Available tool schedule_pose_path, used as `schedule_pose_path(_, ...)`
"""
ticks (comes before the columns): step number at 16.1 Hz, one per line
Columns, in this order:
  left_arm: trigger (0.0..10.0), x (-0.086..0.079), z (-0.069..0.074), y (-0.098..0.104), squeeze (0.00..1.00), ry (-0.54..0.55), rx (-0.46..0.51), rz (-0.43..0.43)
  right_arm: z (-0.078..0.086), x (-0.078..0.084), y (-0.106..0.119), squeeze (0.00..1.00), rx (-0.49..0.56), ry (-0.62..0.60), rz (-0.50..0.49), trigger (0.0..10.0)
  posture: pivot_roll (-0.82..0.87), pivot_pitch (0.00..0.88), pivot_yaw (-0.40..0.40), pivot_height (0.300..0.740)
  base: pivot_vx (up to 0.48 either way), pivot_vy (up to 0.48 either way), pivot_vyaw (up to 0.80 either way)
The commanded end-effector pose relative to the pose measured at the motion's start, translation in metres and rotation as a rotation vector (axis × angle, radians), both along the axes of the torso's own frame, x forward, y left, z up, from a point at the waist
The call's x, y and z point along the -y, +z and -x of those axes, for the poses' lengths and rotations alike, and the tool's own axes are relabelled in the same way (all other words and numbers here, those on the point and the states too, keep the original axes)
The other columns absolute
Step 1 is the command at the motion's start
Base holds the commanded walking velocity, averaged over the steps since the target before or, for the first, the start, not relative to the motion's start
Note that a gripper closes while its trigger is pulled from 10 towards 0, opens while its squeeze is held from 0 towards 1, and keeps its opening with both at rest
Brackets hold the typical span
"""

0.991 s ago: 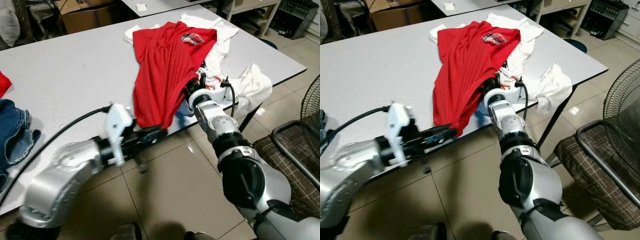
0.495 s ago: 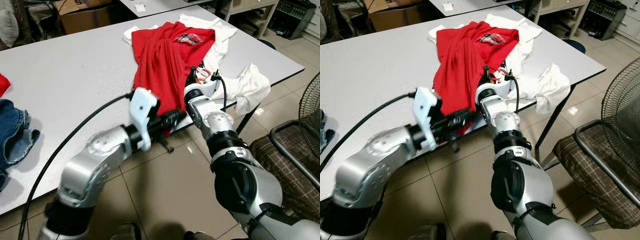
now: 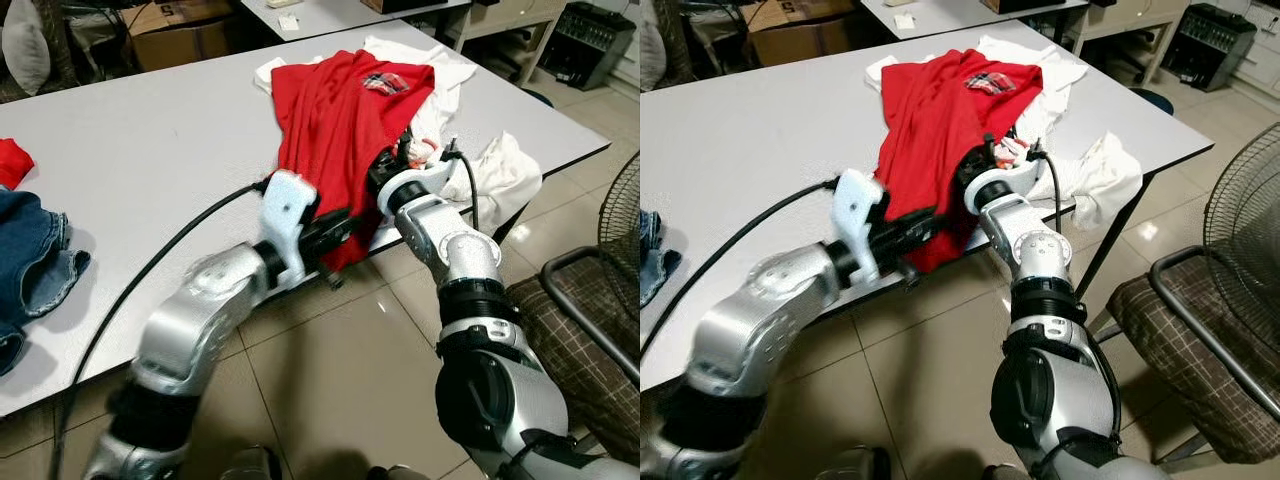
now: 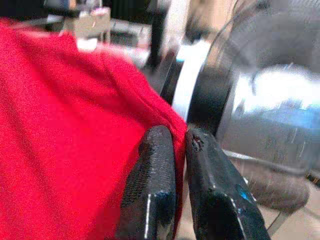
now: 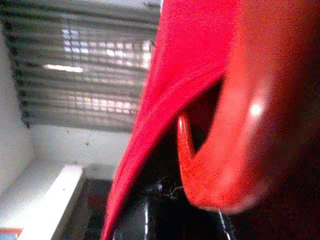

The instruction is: Hang hanger

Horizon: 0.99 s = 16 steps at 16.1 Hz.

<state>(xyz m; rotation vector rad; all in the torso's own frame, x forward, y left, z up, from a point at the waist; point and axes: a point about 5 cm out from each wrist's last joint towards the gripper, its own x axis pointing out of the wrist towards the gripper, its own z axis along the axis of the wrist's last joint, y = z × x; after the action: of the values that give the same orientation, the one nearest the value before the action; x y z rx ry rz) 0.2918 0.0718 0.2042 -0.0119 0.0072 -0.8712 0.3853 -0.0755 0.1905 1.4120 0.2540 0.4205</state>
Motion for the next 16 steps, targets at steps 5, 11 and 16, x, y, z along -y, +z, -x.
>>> schedule_pose_path(5, 10.0, -0.011, 0.0, 0.012, 0.0, -0.043, 0.001, 0.041, 0.007, -0.004, -0.007, 0.0, -0.04, 0.031, -0.005, 10.0, 0.11, 0.021, -0.013, 0.74, 0.0, 0.0, 0.0)
schedule_pose_path(11, 10.0, -0.042, -0.01, 0.026, 0.0, 0.049, 0.028, -0.019, 0.012, 0.005, -0.002, 0.0, -0.003, 0.039, 0.081, 10.0, 0.11, 0.004, 0.003, 0.74, 0.0, 0.0, 0.0)
schedule_pose_path(16, 10.0, -0.111, -0.004, 0.047, 0.0, 0.302, 0.074, -0.036, 0.043, 0.019, 0.029, 0.0, 0.272, 0.154, 0.413, 10.0, 0.1, 0.0, -0.016, 0.74, 0.0, 0.0, 0.57)
